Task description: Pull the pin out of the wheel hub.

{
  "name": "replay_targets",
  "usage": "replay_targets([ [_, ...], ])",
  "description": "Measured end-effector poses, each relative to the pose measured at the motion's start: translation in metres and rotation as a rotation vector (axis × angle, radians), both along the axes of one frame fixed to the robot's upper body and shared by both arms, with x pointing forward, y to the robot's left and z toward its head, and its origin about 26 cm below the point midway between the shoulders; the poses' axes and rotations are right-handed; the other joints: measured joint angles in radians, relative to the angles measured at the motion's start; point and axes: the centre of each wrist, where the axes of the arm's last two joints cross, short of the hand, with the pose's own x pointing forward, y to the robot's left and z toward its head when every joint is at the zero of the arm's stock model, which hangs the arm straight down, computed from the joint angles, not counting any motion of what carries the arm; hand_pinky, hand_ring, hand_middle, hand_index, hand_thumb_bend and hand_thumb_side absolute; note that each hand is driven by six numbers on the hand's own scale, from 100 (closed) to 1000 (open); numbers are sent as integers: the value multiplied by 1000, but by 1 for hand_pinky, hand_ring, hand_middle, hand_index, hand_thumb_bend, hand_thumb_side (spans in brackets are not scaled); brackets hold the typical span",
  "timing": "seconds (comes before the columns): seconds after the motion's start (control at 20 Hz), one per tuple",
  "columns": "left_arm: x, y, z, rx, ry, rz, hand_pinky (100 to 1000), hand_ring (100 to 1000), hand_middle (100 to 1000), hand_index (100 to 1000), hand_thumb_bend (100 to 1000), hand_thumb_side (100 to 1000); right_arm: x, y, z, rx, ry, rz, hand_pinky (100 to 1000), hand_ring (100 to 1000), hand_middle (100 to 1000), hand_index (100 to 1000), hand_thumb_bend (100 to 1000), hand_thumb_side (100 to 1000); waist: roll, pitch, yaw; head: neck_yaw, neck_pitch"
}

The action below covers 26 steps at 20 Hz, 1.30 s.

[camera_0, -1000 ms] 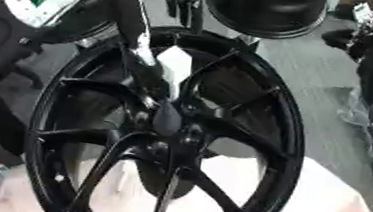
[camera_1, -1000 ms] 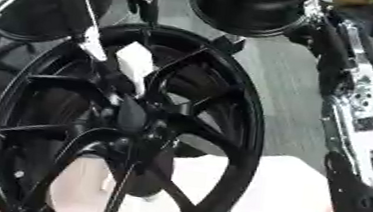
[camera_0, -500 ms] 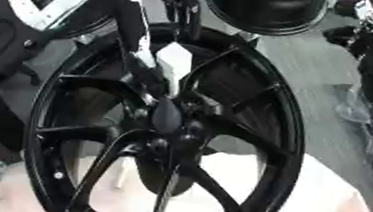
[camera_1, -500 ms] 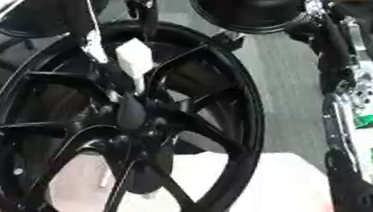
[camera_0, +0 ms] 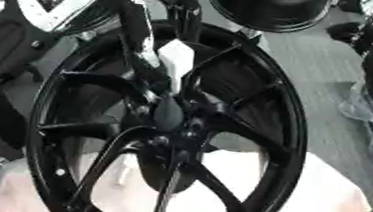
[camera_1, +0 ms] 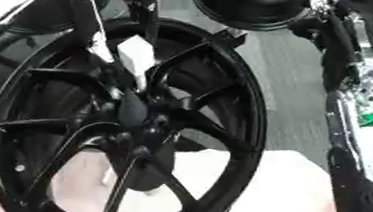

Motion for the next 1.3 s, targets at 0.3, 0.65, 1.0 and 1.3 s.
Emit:
replay_targets([
  [0.3,3,2,-5,8,11,15,791,729,652,697,561,139,0,0,0,0,1,1,738,589,734,718,100,594,0,0,0,5,0],
  [0.65,5,4,-7,11,16,25,791,730,663,702,554,138,0,0,0,0,1,1,738,589,734,718,100,593,0,0,0,12,0],
  [1.0,7,5,-9,16,17,36,776,712,625,686,524,113,0,1,0,1,1,2,738,588,734,718,100,593,0,0,-1,16,0],
  [1.3,7,5,-9,21,11,40,768,699,607,668,501,100,0,2,0,5,1,5,739,588,734,718,100,592,0,1,-2,17,-1],
])
